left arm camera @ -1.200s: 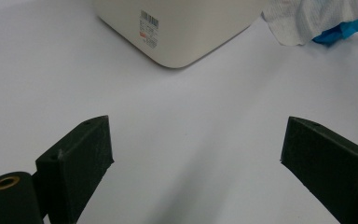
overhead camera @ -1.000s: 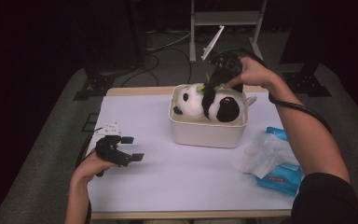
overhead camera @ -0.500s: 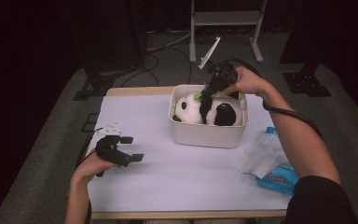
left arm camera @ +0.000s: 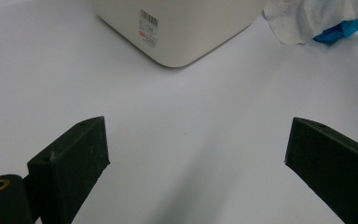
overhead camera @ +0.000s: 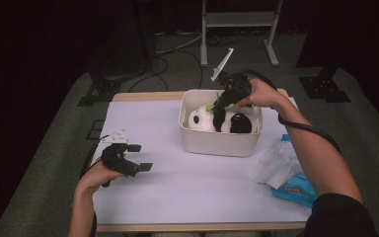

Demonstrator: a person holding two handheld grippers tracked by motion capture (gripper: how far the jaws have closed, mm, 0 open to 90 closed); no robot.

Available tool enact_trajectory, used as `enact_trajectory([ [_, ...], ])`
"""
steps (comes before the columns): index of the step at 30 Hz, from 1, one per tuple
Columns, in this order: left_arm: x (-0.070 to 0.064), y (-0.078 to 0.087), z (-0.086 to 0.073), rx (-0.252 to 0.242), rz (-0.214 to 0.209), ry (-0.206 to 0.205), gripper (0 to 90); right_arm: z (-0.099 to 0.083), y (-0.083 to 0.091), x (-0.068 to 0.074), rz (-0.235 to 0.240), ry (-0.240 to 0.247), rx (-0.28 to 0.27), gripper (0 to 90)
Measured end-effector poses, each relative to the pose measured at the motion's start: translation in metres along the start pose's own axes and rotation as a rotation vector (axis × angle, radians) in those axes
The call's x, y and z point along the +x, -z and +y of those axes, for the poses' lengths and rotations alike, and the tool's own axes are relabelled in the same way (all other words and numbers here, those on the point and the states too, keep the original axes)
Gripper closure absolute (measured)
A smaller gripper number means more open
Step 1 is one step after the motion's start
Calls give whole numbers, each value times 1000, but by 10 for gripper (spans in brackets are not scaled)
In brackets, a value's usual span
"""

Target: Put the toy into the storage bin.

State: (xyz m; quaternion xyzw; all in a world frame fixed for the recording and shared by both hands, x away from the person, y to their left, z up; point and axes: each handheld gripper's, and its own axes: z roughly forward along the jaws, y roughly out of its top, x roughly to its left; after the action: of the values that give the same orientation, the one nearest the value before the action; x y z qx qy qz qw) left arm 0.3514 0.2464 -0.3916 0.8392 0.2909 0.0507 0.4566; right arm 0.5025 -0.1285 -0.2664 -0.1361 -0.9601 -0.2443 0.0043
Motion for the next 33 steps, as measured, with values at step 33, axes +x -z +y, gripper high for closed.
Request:
enact_trajectory([
  [33, -7, 2, 3, -6, -8, -21, 50, -22, -9, 18, -43, -42, 10, 452],
])
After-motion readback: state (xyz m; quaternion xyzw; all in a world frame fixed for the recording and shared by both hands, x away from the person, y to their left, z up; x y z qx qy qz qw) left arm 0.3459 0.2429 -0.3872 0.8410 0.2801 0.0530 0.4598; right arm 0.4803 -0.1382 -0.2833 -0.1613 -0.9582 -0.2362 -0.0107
